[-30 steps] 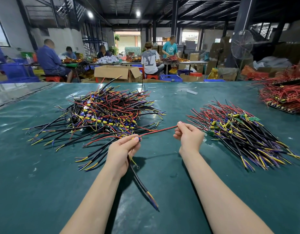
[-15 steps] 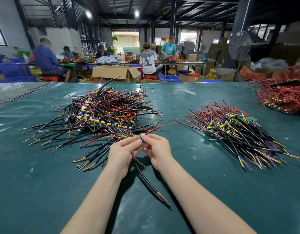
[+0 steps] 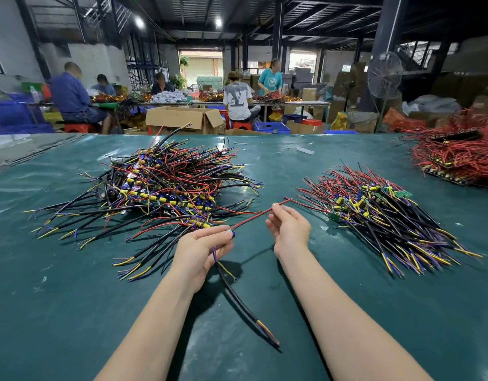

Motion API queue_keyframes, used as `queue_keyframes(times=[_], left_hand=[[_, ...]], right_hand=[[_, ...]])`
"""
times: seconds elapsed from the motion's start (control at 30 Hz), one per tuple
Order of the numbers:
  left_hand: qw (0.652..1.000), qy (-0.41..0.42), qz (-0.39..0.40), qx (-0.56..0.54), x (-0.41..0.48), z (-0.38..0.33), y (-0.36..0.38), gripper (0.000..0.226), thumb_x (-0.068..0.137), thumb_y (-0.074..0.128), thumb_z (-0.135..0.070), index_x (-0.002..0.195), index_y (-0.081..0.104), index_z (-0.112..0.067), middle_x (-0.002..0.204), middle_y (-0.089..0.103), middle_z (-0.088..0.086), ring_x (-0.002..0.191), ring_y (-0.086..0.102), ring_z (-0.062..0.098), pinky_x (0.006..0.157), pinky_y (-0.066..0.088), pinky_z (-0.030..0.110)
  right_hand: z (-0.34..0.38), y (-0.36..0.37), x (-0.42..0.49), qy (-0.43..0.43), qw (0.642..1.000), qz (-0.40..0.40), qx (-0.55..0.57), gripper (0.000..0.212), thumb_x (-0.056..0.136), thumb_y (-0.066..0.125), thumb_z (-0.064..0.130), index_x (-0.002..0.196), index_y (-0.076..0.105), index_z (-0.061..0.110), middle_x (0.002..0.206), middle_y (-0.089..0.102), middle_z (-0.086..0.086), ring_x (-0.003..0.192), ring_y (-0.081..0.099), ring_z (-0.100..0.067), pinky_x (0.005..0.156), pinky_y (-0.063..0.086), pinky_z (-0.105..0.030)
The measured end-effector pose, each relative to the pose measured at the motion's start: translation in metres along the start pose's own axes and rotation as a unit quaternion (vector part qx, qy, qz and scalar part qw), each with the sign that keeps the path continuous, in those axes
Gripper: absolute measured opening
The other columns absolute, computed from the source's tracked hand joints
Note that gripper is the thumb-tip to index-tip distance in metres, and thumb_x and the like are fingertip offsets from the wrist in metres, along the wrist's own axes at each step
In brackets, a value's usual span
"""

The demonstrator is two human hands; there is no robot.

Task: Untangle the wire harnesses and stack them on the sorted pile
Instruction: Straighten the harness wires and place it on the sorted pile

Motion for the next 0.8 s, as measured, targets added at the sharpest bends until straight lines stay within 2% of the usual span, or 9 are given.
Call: queue_keyframes(times=[0.2,0.37,0.53,0.7,0.8], left_hand=[[0.999,-0.003,0.024,0.028,0.0,0.002,0.004,0.011,0.076,0.062,0.012,0.079,0.066,0.002,0.061,0.069,0.006,0.056,0.067,0.01,0.054,0.054,0.017],[0.999,-0.004,0.025,0.034,0.0,0.001,0.001,0.013,0.076,0.061,0.014,0.079,0.065,0.003,0.06,0.069,0.007,0.055,0.066,0.011,0.053,0.054,0.018],[0.993,0.028,-0.016,0.113,0.0,0.002,0.001,0.014,0.073,0.066,0.014,0.076,0.067,0.001,0.054,0.067,0.003,0.049,0.062,0.011,0.053,0.054,0.017],[0.966,0.107,-0.11,0.206,0.002,0.002,-0.003,0.018,0.069,0.074,0.005,0.066,0.069,-0.012,0.048,0.061,-0.002,0.04,0.053,0.008,0.062,0.053,0.025],[0.983,0.081,-0.078,0.146,0.002,-0.001,-0.003,0.017,0.072,0.069,0.01,0.067,0.068,-0.006,0.055,0.062,0.004,0.043,0.056,0.009,0.052,0.052,0.02]], right_hand=[[0.01,-0.006,0.009,0.008,0.999,-0.025,0.043,0.023,0.083,0.06,-0.007,0.067,0.053,0.009,0.037,0.055,0.005,0.034,0.052,-0.002,0.039,0.048,-0.015],[0.016,-0.008,0.01,0.014,0.998,-0.042,0.033,0.022,0.085,0.059,0.0,0.067,0.055,0.01,0.037,0.055,0.006,0.042,0.052,-0.007,0.038,0.046,-0.014],[0.021,-0.008,0.009,0.016,0.997,-0.061,0.037,0.021,0.081,0.056,-0.002,0.062,0.055,0.008,0.034,0.051,0.005,0.028,0.045,-0.003,0.034,0.04,-0.012],[0.024,-0.003,0.003,0.04,0.999,0.02,0.019,0.023,0.083,0.053,-0.001,0.062,0.055,0.007,0.036,0.053,0.003,0.028,0.045,-0.003,0.033,0.039,-0.011],[0.024,-0.005,0.003,0.071,0.993,0.038,0.086,0.024,0.086,0.052,0.0,0.063,0.055,0.006,0.038,0.055,0.001,0.028,0.046,-0.003,0.034,0.041,-0.012]])
Point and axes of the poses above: each hand's wrist, its own x-axis towards the middle knuckle, its own y-axis out of the palm, z = x × y, the point moved 2 cm from there along x, towards the middle knuckle
